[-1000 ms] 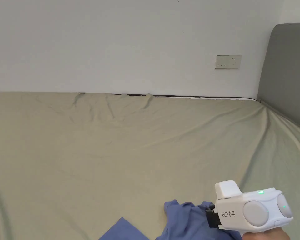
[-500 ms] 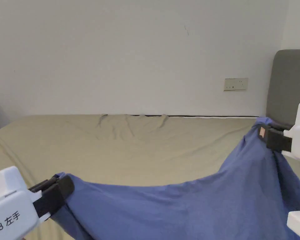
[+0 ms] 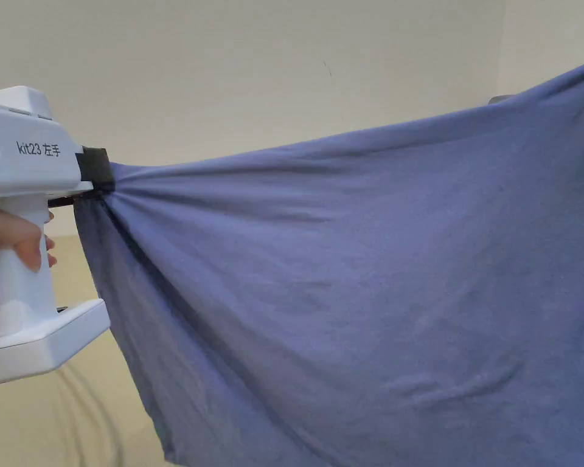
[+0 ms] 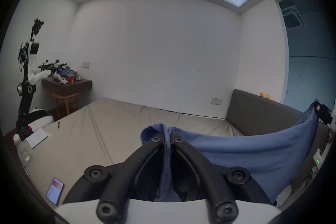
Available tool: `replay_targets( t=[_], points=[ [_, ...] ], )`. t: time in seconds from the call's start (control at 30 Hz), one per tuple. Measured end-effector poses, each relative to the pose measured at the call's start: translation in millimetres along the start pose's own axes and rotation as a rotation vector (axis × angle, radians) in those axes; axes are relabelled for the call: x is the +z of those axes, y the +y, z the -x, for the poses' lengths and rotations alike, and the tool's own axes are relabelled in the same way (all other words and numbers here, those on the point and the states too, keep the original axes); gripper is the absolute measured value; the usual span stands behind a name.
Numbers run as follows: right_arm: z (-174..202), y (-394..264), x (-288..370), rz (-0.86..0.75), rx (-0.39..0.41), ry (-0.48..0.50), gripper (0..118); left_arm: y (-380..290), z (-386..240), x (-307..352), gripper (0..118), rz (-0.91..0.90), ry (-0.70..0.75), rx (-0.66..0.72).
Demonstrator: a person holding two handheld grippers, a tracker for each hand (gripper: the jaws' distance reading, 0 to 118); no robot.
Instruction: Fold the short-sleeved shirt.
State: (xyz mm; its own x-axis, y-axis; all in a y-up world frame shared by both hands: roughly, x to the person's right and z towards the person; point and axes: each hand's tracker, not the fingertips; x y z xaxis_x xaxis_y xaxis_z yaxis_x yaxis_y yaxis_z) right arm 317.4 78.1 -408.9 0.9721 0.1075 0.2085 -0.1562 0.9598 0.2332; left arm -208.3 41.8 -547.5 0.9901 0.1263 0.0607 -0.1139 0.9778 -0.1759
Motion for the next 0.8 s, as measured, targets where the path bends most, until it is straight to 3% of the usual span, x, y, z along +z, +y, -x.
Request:
replay_targets(
  t=[0.07, 0.1, 0.23, 0.37, 0.5, 0.6, 0.7, 0.73, 0.8],
  points=[
    [2, 1, -7, -0.004, 0.02, 0.002, 3, 16, -10, -5, 3, -0.003, 0.029, -0.057],
    [9, 1, -12, -0.016, 0.092, -0.009, 3, 22, -15, -10, 3, -0.021, 0.06, -0.081],
    [23, -9, -53, -0.006, 0.027, -0.009, 3, 34, -33, -44, 3, 0.014, 0.125, -0.203],
    [27, -12, -114, -0.002, -0.12, 0.004, 3, 55, -28, -97, 3, 0.07, 0.102, -0.074],
    [38, -1, -171, -0.079, -0.062, -0.009, 3, 82, -42, -140, 3, -0.008, 0.149, -0.178],
    [35, 2, -206, -0.11, -0.151, -0.008, 3, 104, -50, -171, 3, -0.073, 0.154, -0.173],
    [36, -3, -216, -0.138, -0.141, -0.025, 3, 104, -54, -196, 3, -0.104, 0.152, -0.183],
    [63, -25, -263, -0.138, -0.15, -0.021, 3, 101, -55, -204, 3, -0.091, 0.151, -0.205],
    [63, -40, -268, -0.125, -0.158, -0.012, 3, 87, -53, -219, 3, -0.069, 0.135, -0.209]
  ],
)
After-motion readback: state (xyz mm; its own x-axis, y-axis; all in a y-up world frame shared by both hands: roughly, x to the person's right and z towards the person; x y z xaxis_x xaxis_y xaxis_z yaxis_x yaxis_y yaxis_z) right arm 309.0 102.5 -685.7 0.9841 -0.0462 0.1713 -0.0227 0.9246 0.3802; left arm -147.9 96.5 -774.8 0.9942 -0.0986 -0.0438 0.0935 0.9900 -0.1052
